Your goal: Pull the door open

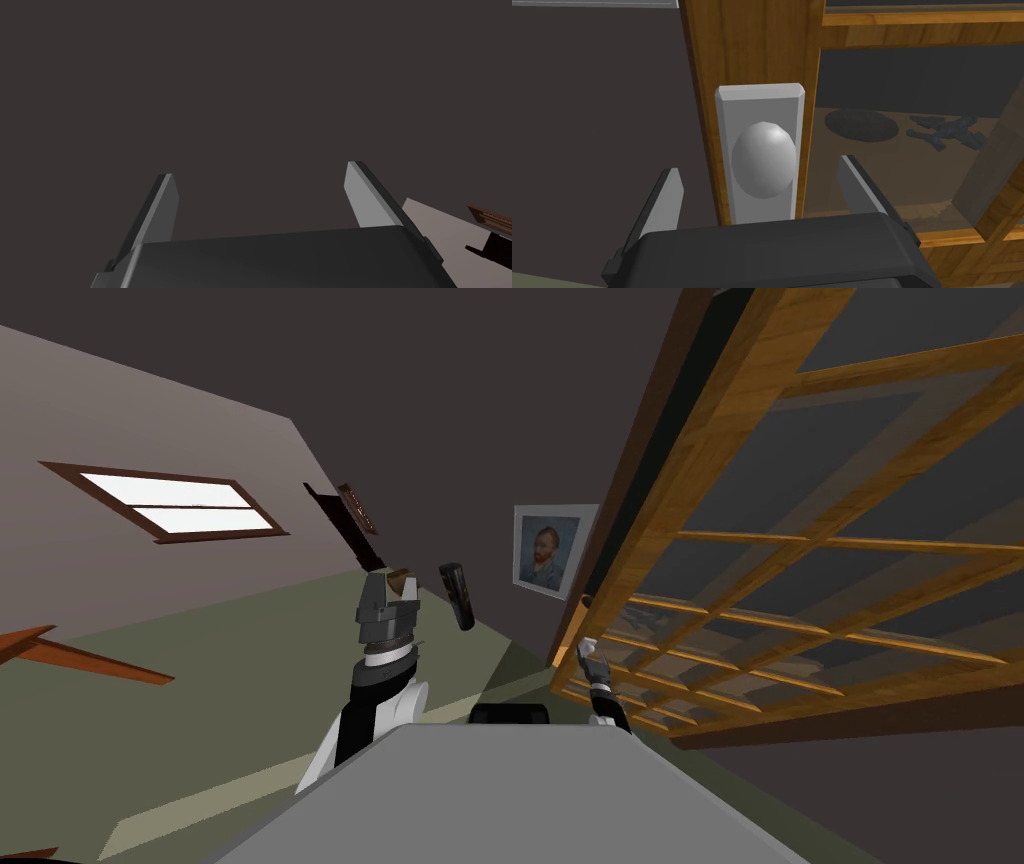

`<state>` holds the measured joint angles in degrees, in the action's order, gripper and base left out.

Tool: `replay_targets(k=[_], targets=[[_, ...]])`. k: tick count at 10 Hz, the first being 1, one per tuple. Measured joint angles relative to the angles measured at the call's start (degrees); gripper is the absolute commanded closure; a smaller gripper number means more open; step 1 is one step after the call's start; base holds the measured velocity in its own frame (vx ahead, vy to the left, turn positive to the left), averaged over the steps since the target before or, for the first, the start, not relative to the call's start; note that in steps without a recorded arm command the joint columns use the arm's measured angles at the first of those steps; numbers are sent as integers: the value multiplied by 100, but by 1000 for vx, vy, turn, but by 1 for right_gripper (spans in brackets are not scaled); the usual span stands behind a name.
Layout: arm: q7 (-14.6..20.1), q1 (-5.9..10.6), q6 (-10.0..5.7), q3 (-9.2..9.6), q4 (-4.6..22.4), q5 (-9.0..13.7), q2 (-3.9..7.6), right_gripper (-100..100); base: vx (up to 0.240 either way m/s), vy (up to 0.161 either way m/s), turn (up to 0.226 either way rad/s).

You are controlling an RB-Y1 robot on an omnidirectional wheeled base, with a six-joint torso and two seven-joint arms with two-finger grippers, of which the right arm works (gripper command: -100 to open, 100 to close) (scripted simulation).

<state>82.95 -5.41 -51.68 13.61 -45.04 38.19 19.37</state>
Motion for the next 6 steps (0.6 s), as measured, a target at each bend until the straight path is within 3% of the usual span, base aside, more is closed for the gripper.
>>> replay_targets(k=[1, 2, 6], targets=[[68, -13, -42, -27, 57, 19, 44, -100, 76, -12, 22], [80, -13, -51, -31, 60, 21, 49, 100, -14, 1, -18], [64, -14, -31, -29, 64, 19, 49, 100, -16, 1, 0]])
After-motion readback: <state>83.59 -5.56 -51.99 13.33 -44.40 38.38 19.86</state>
